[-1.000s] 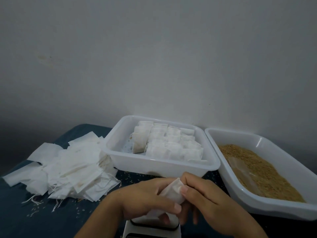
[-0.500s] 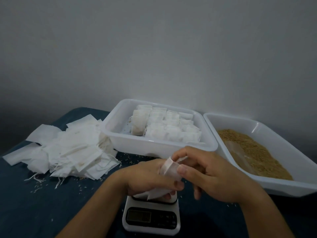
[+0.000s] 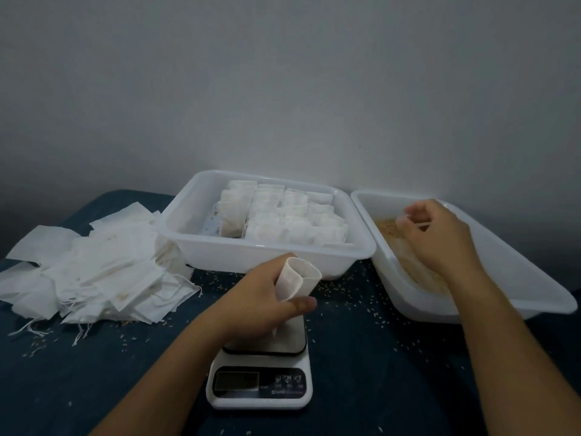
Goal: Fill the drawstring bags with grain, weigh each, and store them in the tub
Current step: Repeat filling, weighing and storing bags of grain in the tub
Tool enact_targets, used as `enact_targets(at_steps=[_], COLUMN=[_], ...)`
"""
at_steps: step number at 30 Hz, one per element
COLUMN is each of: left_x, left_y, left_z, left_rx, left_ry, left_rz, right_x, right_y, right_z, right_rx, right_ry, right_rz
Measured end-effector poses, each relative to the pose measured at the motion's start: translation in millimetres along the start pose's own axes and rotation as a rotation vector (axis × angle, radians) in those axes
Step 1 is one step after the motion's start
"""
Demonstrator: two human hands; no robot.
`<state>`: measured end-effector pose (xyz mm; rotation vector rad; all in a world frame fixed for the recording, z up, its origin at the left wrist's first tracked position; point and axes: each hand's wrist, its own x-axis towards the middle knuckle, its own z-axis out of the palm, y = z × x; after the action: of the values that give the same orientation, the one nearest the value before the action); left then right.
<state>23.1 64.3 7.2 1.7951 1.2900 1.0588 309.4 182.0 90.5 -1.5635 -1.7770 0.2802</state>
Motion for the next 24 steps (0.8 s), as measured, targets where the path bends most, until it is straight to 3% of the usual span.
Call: enact_targets(at_steps=[4, 8, 14, 19, 24], left_x=[1.8, 3.6, 3.5, 5.3, 6.1], left_y=[-3.3, -1.2, -2.2, -6.2, -8.8], left_z=[5.9, 9.9, 9.9, 15.1, 16.7], left_rx=[0.085, 0.114, 0.09, 0.118, 0.135], left_ry=[0.09, 0.137, 0.128, 0.192, 0.209], left_rz=[0.025, 0.073, 0.085, 0.029, -0.018], right_x=[30.4, 30.0, 35.0, 50.7, 57.6], right_y=[61.7, 73.3, 65.5, 75.7, 91.1], right_z=[0.6, 9.5, 9.1, -9.9, -19.7], right_rx=[-0.569, -0.709, -0.788, -0.84, -1.065], right_ry=[-0.303, -0.475, -0.459, -0.229, -0.158], right_rz=[0.271, 0.322, 0.335, 0.342, 0.288])
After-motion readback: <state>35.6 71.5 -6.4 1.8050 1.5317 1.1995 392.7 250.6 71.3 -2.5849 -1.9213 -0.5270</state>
